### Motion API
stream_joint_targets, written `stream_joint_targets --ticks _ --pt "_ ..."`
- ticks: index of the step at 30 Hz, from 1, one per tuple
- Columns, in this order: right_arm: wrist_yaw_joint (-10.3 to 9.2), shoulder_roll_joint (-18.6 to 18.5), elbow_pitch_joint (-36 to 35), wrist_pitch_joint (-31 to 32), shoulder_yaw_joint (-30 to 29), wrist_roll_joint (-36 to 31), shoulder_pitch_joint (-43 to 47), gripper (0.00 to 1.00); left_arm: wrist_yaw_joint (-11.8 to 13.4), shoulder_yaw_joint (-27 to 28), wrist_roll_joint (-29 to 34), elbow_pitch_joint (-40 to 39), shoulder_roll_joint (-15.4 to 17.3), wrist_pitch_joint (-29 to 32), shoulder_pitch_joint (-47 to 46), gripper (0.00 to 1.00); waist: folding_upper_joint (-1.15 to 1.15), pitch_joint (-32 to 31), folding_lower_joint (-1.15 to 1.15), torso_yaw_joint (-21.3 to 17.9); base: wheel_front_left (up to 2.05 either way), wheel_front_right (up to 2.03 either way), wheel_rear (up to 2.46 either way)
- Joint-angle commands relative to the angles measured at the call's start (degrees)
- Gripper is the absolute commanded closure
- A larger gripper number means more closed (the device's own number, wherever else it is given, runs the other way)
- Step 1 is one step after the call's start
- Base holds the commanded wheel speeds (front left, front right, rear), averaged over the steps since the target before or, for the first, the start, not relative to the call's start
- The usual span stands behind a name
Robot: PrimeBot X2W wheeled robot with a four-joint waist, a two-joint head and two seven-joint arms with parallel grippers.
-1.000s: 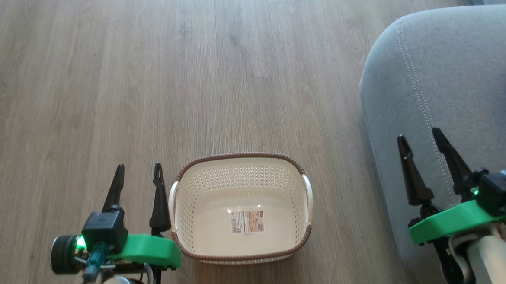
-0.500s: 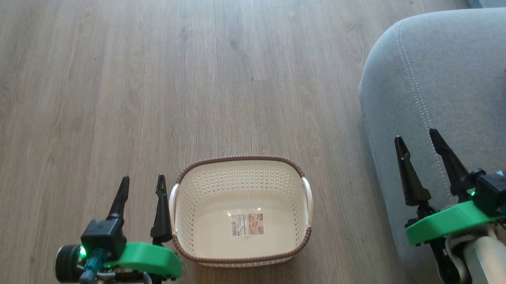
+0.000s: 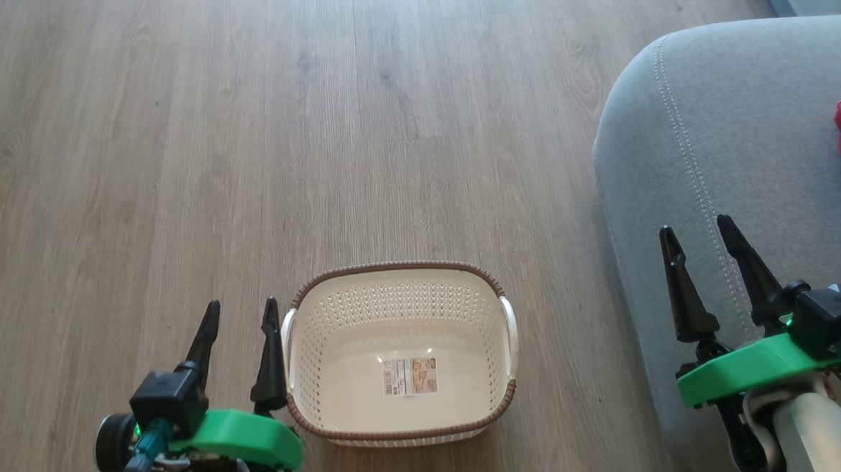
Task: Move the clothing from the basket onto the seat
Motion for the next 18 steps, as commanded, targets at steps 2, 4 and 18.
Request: stream_joint_targets --ticks 2,4,18 --pt "-0.01 -0.6 -1.7 -0.4 0.9 0.4 -0.8 0.00 -0.3 2.2 0.0 -1.8 -0.1 -0.3 -1.8 0.00 0.00 0.0 0.00 -0.1 0.00 0.00 0.00" --pt "-0.01 -0.6 -1.6 -0.4 0.9 0.4 -0.8 0.00 -0.3 2.1 0.1 -1.8 -0.1 -0.3 -1.8 0.00 0.00 0.0 0.00 -0.1 0.00 0.00 0.00" --pt "-0.01 -0.5 -1.4 -0.4 1.3 -0.6 -1.1 0.00 -1.6 3.2 -2.4 -2.0 -0.1 -0.3 -1.8 0.00 0.00 0.1 0.00 -0.5 0.00 0.00 0.00"
